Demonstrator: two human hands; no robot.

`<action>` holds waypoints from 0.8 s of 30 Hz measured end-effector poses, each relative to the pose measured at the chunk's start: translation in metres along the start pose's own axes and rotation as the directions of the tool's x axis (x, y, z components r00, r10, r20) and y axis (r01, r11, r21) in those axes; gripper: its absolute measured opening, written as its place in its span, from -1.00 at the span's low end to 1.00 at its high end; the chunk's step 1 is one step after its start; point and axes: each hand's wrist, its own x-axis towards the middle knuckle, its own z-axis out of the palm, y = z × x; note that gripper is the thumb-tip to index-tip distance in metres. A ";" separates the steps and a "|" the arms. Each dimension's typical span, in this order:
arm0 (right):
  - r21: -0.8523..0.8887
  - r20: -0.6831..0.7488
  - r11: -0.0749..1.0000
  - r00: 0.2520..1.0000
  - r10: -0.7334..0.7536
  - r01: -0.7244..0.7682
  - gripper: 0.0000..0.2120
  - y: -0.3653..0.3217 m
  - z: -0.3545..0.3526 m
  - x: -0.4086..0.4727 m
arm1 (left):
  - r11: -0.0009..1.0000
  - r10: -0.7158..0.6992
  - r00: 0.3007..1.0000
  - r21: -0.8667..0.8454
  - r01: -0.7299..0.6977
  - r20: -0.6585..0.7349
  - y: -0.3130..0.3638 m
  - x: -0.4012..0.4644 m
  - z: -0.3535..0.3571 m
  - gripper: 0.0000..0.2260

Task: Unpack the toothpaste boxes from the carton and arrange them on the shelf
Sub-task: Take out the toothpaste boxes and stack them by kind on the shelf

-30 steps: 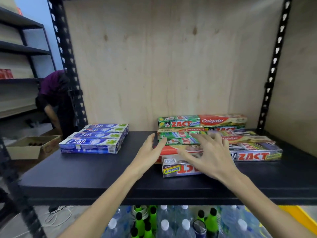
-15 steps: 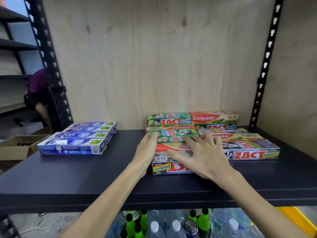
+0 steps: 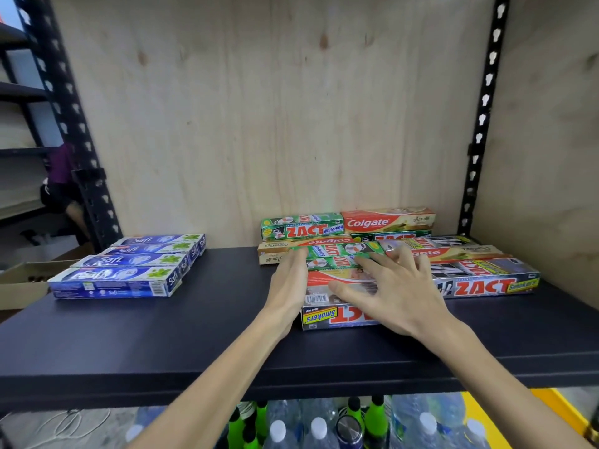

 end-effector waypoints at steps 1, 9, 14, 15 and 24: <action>-0.006 0.000 1.000 1.000 0.002 -0.002 -0.02 0.002 0.000 0.000 | 1.000 0.009 1.000 -0.004 -0.009 0.004 0.001 -0.001 0.002 -0.67; 0.002 0.031 1.000 0.999 0.008 -0.008 -0.03 0.007 -0.002 0.001 | 0.999 0.004 1.000 -0.041 -0.005 -0.003 -0.003 0.009 -0.005 -0.65; 0.148 0.126 0.988 0.992 0.030 -0.049 -0.03 0.005 -0.015 0.012 | 0.990 0.111 0.959 0.111 -0.084 -0.260 0.003 0.043 -0.037 -0.62; 0.177 0.119 0.983 0.993 0.023 -0.044 -0.05 0.004 -0.017 0.017 | 0.988 0.101 0.952 0.142 -0.062 -0.289 0.004 0.051 -0.041 -0.60; 0.142 0.294 0.988 0.951 -0.096 0.055 -0.01 0.003 0.008 0.110 | 0.994 0.055 0.994 -0.086 -0.064 -0.099 0.000 0.108 -0.047 -0.54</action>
